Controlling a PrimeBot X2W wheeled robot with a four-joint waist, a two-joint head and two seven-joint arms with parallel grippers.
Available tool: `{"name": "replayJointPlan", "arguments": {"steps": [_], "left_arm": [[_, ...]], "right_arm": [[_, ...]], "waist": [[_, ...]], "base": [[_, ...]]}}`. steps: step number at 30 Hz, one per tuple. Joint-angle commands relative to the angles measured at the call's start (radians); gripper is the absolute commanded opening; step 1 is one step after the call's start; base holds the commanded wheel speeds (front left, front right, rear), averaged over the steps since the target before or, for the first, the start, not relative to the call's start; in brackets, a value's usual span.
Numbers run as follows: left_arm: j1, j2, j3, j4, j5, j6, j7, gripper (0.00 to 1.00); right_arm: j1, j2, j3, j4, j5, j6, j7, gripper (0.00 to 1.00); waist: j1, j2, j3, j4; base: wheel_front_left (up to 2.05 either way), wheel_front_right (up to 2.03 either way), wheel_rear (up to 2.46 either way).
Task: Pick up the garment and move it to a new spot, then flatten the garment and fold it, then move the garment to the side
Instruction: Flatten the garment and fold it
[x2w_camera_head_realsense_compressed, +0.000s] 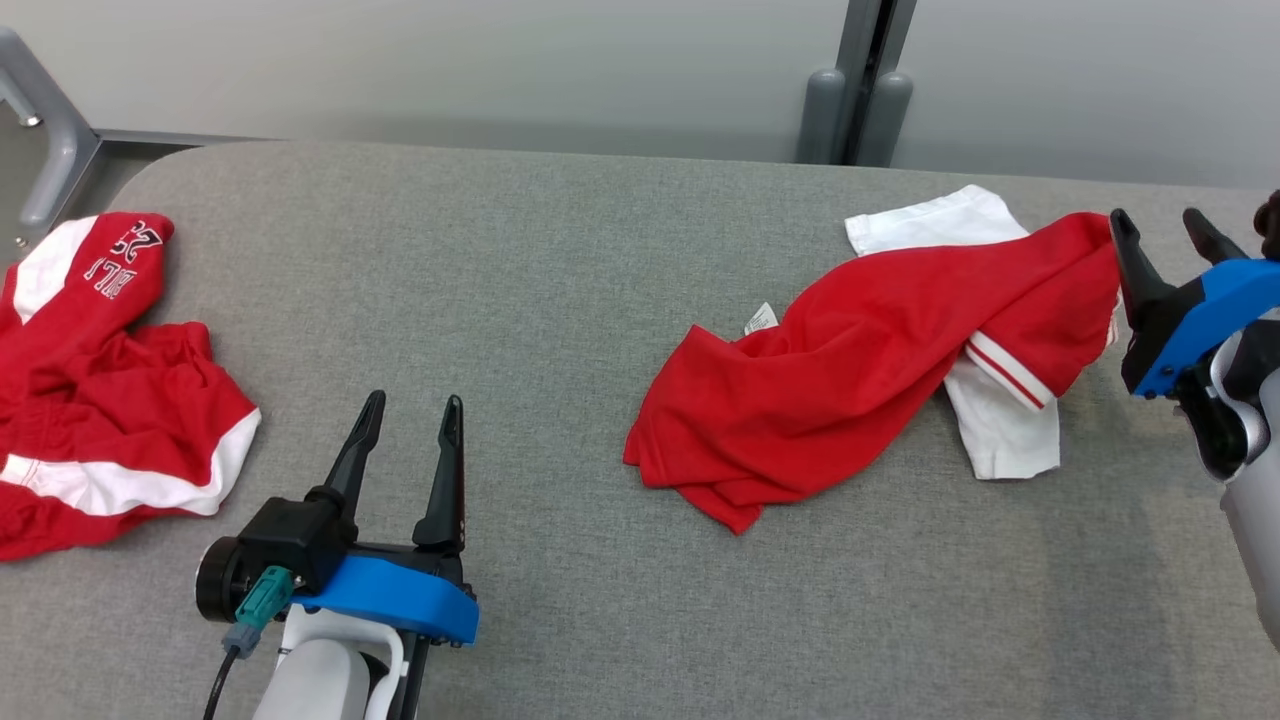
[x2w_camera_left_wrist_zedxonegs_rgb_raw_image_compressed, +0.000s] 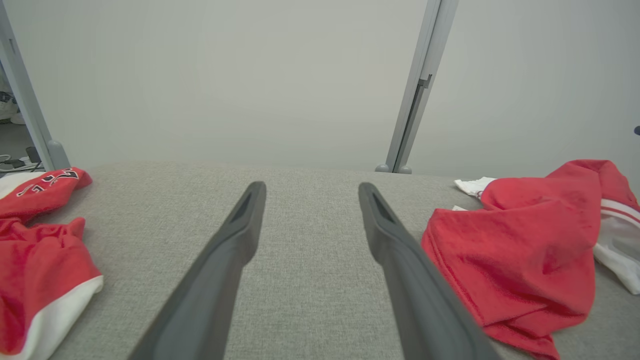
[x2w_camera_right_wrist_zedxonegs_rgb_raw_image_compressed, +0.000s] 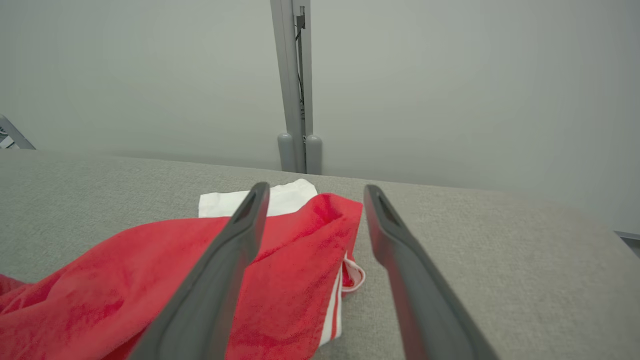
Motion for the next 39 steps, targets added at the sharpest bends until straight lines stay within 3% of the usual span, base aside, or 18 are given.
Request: {"name": "replayJointPlan", "arguments": {"steps": [1,5,10,15,21,28,38,39], "left_arm": [[0.017,0.006,0.008,0.001,0.001,-0.006,-0.003,1.00],[0.030,0.008,0.019,0.001,-0.001,-0.006,-0.003,1.00],[0.058,0.012,0.040,-0.012,-0.002,-0.002,-0.003,1.00],[0.070,0.014,0.057,-0.023,0.003,0.000,-0.003,1.00],[0.064,0.017,0.056,-0.029,0.009,-0.001,-0.003,1.00],[0.038,0.015,0.038,-0.033,0.004,-0.003,-0.003,1.00],[0.016,0.022,0.025,-0.035,0.000,-0.005,-0.003,1.00],[0.015,0.023,0.027,-0.036,-0.001,-0.005,-0.003,1.00]], "right_arm": [[0.046,0.014,-0.026,0.004,0.022,0.000,0.022,1.00],[0.107,0.051,-0.028,-0.049,0.060,0.000,0.069,1.00],[0.271,0.098,-0.036,-0.218,0.065,0.000,0.125,1.00],[0.427,0.163,-0.125,-0.374,-0.003,0.000,0.166,1.00],[0.504,0.261,-0.261,-0.454,-0.117,0.000,0.230,1.00],[0.431,0.313,-0.364,-0.405,-0.224,0.000,0.305,1.00],[0.291,0.333,-0.430,-0.176,-0.312,0.000,0.375,1.00],[0.283,0.334,-0.425,-0.156,-0.317,0.000,0.374,0.92]], "waist": [[-0.0001,-0.0001,-0.020,-0.018],[-0.0001,-0.0001,-0.040,-0.036],[-0.0001,-0.0001,-0.059,-0.070],[-0.0001,-0.0001,-0.060,-0.089],[-0.0001,-0.0001,-0.051,-0.090],[-0.0001,-0.0001,-0.020,-0.071],[-0.0001,-0.0001,0.021,-0.053],[-0.0001,-0.0001,0.026,-0.053]], "base": [[0.00,0.00,0.00],[0.00,0.00,0.00],[0.00,0.00,0.00],[0.00,0.00,0.00],[0.00,0.00,0.00],[0.00,0.00,0.00],[0.00,0.00,0.00],[0.00,0.00,0.00]]}}
